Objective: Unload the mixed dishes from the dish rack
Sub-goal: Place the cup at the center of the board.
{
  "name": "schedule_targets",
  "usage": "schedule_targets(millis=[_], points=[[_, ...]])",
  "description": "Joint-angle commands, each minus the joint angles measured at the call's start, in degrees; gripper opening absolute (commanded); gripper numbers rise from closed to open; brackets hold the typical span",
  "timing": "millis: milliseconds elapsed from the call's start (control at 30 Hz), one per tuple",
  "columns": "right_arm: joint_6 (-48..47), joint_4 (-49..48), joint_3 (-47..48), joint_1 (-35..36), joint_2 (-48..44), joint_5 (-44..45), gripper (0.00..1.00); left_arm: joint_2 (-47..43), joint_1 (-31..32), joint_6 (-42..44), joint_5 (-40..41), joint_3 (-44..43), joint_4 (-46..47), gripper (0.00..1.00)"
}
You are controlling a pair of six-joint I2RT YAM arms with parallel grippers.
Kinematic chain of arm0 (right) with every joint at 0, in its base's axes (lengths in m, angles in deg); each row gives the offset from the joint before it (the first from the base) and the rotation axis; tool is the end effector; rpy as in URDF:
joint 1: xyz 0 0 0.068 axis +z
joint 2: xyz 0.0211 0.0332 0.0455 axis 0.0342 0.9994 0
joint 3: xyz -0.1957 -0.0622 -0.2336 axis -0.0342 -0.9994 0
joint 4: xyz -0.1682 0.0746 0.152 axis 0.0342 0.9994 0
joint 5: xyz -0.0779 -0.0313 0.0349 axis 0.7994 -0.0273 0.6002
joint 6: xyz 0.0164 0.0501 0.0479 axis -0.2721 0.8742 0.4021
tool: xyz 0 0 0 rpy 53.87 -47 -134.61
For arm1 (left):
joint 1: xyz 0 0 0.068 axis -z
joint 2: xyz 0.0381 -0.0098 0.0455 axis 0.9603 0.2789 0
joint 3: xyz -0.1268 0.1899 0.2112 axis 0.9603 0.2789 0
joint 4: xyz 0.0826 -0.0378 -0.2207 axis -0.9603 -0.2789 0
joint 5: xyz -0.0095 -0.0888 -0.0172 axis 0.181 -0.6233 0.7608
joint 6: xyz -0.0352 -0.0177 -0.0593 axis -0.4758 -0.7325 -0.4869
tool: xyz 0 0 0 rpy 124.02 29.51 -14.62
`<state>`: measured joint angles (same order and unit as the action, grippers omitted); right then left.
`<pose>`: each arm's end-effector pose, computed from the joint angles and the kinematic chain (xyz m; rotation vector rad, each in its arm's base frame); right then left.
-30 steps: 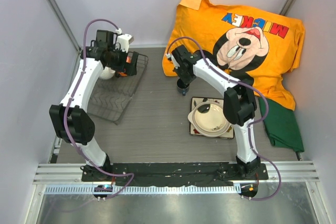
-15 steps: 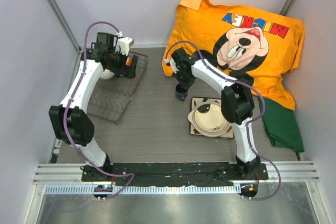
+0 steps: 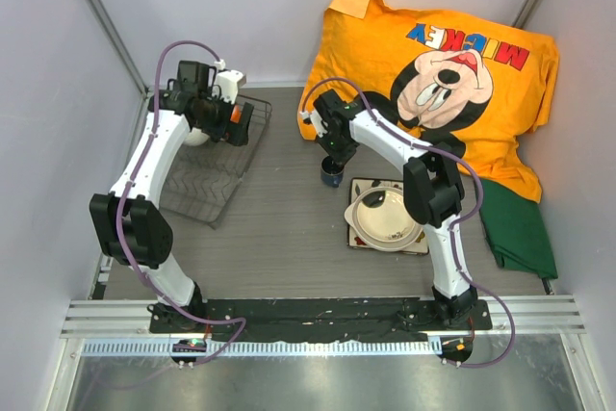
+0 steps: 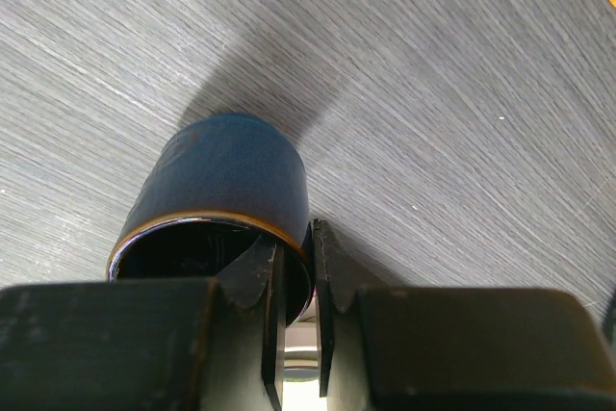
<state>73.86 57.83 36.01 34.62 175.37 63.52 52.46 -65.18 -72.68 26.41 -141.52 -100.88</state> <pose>0.3953 0.2487 0.2330 -1.0499 2.5871 -0.0027 0.3501 -0.0685 0.3673 0.5581 2.3992 -0.2957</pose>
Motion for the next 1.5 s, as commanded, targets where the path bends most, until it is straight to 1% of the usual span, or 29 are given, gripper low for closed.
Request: schedule_targets(millis=[0, 67, 233, 267, 333, 467, 600, 733, 800, 867, 1033, 1100, 1133, 1167, 1200, 1233, 1333, 1467], points=[[-0.93, -1.04, 1.99, 0.38, -1.26, -0.37, 0.11, -2.91, -0.01, 0.58, -1.01, 0.56, 0.38, 1.00], [-1.11, -1.13, 1.91, 0.38, -1.78, -0.36, 0.14, -2.91, -0.01, 0.67, -1.10, 0.47, 0.47, 1.00], [-1.28, -1.13, 1.38, 0.38, -2.58, -0.54, 0.25, -2.73, -0.01, 0.76, -1.19, 0.39, 0.55, 1.00], [-1.37, -1.04, 1.03, 0.29, -2.84, -0.54, 0.29, -2.73, -0.01, 0.76, -1.19, 0.30, 0.47, 1.00], [-1.37, -1.13, 0.85, 0.38, -3.10, -0.63, 0.31, -2.73, -0.01, 0.76, -1.01, 0.21, 0.46, 1.00], [-1.37, -1.13, 0.59, 0.38, -3.63, -0.80, 0.43, -2.64, -0.10, 0.93, -0.84, -0.14, 0.38, 1.00], [-1.37, -1.13, 1.03, 0.38, -5.39, -0.11, 0.48, -2.20, -0.01, 1.72, 0.56, -1.02, 0.81, 1.00], [-1.55, -1.04, 1.55, 0.29, -8.72, 1.21, 0.53, 0.08, -0.01, 2.86, 2.76, -3.39, 0.91, 1.00], [-1.37, -1.04, 1.55, 0.38, -10.04, 1.65, 0.59, 2.18, -0.01, 3.22, 4.25, -5.32, 0.56, 1.00], [-1.55, -0.96, 1.64, 0.38, -12.15, 2.27, 0.71, 4.64, 0.08, 4.01, 5.40, -7.34, 0.20, 1.00], [-1.46, -0.96, 1.29, 0.38, -16.37, 2.36, 0.73, 9.48, 0.52, 8.56, 11.02, -11.55, 0.55, 1.00], [-1.28, -0.96, 0.33, 0.38, -18.39, 2.19, 0.73, 12.73, 0.52, 9.63, 12.69, -13.40, 0.29, 1.00], [-1.28, -1.22, -0.11, 0.38, -19.01, 2.27, 0.74, 13.96, 0.52, 10.24, 14.35, -15.94, -0.15, 1.00], [-1.28, -1.48, -1.42, 0.38, -20.49, 2.10, 0.79, 15.27, 0.52, 10.69, 14.54, -17.53, -0.67, 1.00], [-1.28, -1.83, -2.22, 0.29, -21.20, 2.10, 0.79, 18.42, 0.43, 10.95, 14.54, -19.29, -2.59, 1.00], [-1.28, -2.44, -3.88, 0.38, -21.82, 2.01, 0.80, 19.84, 0.52, 11.04, 16.72, -22.87, -3.48, 1.00], [-1.28, -3.59, -7.04, 0.38, -24.19, 2.27, 0.81, 25.03, 0.43, 10.95, 18.49, -28.59, -5.51, 1.00], [-1.37, -4.21, -9.87, 0.38, -26.04, 2.45, 0.81, 28.99, 0.52, 11.22, 20.42, -31.95, -5.34, 1.00]])
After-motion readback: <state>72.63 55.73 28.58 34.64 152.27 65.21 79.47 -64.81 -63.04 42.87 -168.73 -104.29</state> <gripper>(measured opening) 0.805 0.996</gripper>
